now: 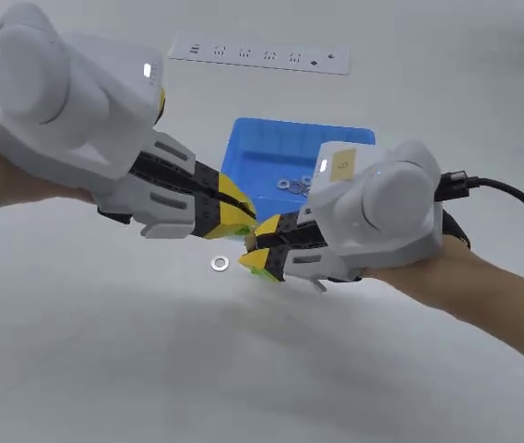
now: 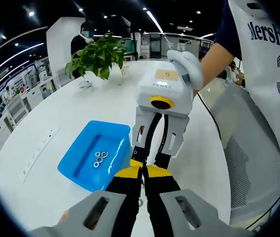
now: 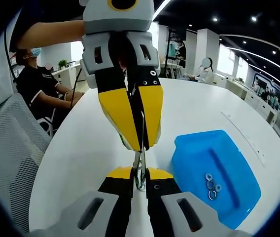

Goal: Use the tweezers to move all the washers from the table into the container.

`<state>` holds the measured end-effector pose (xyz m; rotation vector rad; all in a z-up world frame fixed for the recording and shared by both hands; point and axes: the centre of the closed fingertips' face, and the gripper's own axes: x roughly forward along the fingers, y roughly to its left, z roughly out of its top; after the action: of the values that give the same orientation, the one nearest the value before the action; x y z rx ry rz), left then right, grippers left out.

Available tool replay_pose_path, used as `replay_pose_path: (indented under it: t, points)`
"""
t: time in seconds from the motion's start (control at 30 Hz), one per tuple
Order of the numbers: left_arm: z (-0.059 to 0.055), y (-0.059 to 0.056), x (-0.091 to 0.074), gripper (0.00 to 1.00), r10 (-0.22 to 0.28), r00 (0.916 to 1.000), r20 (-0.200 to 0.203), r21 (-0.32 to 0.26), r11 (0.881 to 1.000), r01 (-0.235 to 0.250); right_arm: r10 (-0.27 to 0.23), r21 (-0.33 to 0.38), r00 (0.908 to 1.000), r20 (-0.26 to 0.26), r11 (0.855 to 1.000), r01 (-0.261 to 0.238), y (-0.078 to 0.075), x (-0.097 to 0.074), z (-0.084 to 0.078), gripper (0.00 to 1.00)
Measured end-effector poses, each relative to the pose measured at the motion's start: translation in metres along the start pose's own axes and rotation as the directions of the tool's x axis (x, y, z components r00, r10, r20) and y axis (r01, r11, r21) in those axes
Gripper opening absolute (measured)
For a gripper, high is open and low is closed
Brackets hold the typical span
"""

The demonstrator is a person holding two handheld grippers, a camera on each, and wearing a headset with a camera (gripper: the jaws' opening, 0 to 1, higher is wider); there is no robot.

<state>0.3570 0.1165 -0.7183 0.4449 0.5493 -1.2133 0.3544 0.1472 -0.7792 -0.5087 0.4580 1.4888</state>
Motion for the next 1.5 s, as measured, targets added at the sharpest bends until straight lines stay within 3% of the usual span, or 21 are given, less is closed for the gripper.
replay_pose_path:
  t: [0.3,0.77,1.13,1.33,1.5]
  points:
    - [0.005,-0.007,0.001,0.06,0.004,1.0,-0.003,0.011,1.0,-0.004,-0.023,0.003,0.9997,0.004,1.0,0.023,0.001,-0.007,0.0,0.1]
    - [0.033,-0.013,-0.019,0.06,0.029,0.9993,0.023,0.037,0.999,-0.03,-0.061,-0.072,0.9979,0.024,0.995,0.063,0.001,-0.03,0.026,0.1]
    - [0.07,0.001,-0.034,0.06,0.071,0.9948,0.073,0.095,0.992,-0.078,-0.133,-0.083,0.988,0.079,0.987,0.139,-0.019,-0.054,0.055,0.11]
    - [0.08,0.011,-0.036,0.06,0.078,0.9945,0.069,0.132,0.987,-0.087,-0.16,-0.113,0.9827,0.094,0.979,0.17,-0.032,-0.059,0.063,0.11]
    - [0.084,0.025,-0.033,0.06,0.083,0.9937,0.076,0.148,0.985,-0.094,-0.179,-0.112,0.9786,0.101,0.975,0.19,-0.049,-0.061,0.065,0.11]
